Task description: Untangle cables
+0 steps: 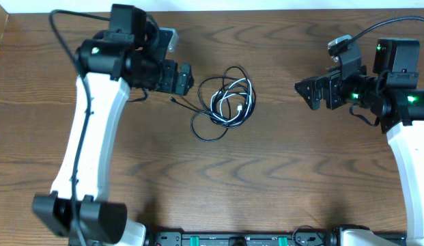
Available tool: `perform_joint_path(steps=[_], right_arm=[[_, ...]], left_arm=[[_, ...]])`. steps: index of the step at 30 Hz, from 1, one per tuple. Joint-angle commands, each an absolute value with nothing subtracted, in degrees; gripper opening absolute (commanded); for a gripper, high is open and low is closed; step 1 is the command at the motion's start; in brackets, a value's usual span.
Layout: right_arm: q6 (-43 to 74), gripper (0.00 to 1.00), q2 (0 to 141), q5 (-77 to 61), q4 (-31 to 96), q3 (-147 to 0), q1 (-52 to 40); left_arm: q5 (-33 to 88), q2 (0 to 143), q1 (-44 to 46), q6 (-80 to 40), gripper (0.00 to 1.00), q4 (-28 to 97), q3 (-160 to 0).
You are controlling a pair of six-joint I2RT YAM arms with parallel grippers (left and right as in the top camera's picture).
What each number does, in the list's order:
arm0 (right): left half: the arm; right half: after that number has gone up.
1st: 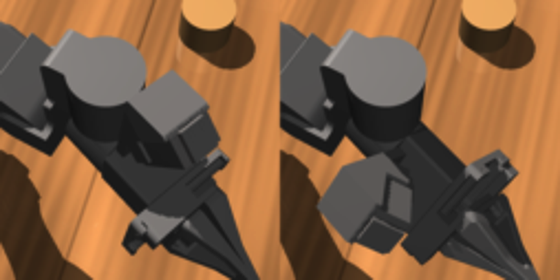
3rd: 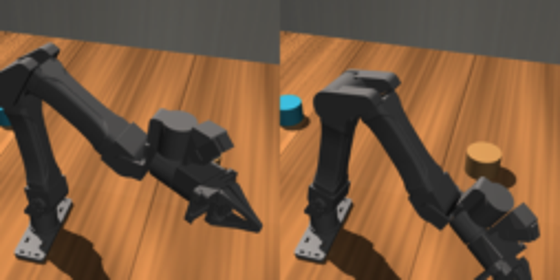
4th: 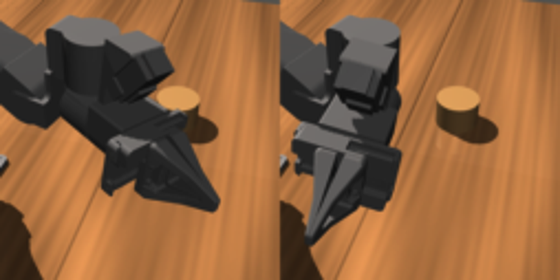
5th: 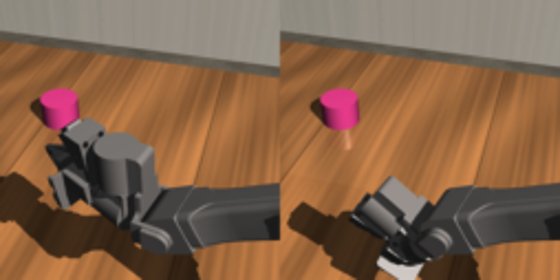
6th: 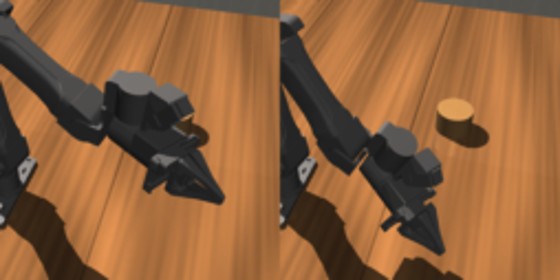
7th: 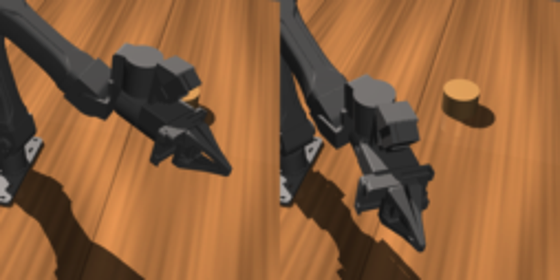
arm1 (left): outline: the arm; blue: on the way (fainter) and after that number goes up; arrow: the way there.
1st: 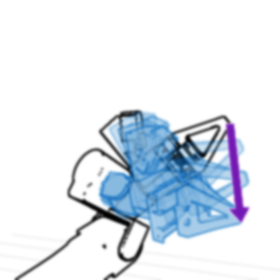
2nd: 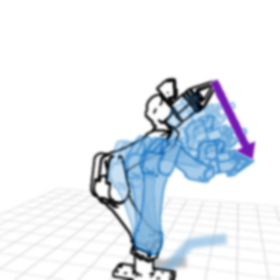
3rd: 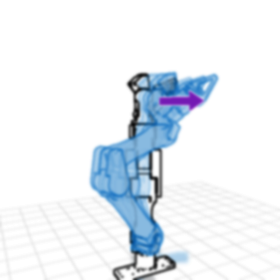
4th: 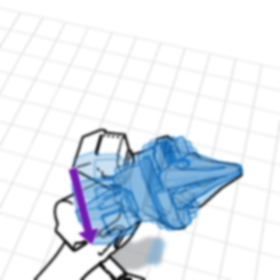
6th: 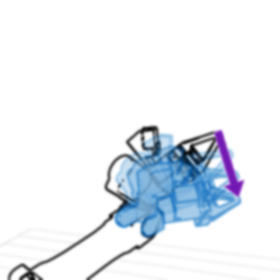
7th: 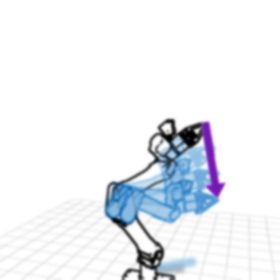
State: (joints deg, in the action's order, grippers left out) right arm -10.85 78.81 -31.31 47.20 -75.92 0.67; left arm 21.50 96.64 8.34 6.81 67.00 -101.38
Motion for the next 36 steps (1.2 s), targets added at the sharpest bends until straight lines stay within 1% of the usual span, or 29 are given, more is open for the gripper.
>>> perform_joint_path(steps=[1,2,4,7,9,11,12,17,20,23,27,30,31,36], right_arm=[[-9.7,0.99,79.5,-35.0,46.9,-77.1,0.2],[-9.6,0.96,79.9,-34.0,46.6,-77.1,0.2],[-6.5,0.96,80.2,-30.2,45.8,-77.1,0.3],[-0.9,0.95,80.6,-24.2,45.1,-77.1,0.4],[1.7,0.94,81.0,-21.6,45.0,-77.1,0.5],[1.9,0.93,81.4,-21.5,44.8,-77.1,0.5],[1.9,0.93,81.7,-21.5,44.8,-77.1,0.5],[1.9,0.91,82.3,-21.5,45.1,-77.1,0.5],[1.9,0.9,82.5,-21.5,45.5,-77.1,0.4],[2.4,0.89,82.5,-21.5,46.1,-77.1,0.3],[3.0,0.89,82.6,-21.5,46.1,-77.0,0.3],[3.0,0.89,82.7,-21.5,46.1,-77.0,0.3],[3.0,0.88,82.7,-21.5,46.1,-77.0,0.3],[3.0,0.88,82.7,-21.5,46.3,-77.0,0.3]], left_arm=[[31.4,101.0,8.8,6.5,0.98,64.7,-102.1],[31.4,102.6,9.5,5.6,0.98,63.5,-102.1],[30.1,104.9,11.8,3.9,0.98,62.0,-102.1],[23.0,107.3,15.7,-1.5,0.93,59.9,-102.1],[19.0,109.0,18.8,-4.3,0.83,58.1,-102.1],[17.2,110.5,21.0,-7.2,0.74,55.5,-102.1],[16.8,111.4,22.1,-9.5,0.72,53.7,-102.1],[16.7,117.1,24.7,-22.2,0.72,41.8,-102.1],[12.4,121.3,24.8,-33.1,0.72,35.4,-102.1],[12.1,125.5,24.9,-39.4,0.71,28.9,-102.1],[12.1,129.1,25.5,-46.2,0.7,23.7,-102.1],[11.8,129.8,26.2,-47.3,0.7,20.9,-102.1],[10.8,129.9,26.6,-47.3,0.66,20.4,-102.1],[2.8,130.2,28.9,-47.7,0.6,20.3,-101.9]])
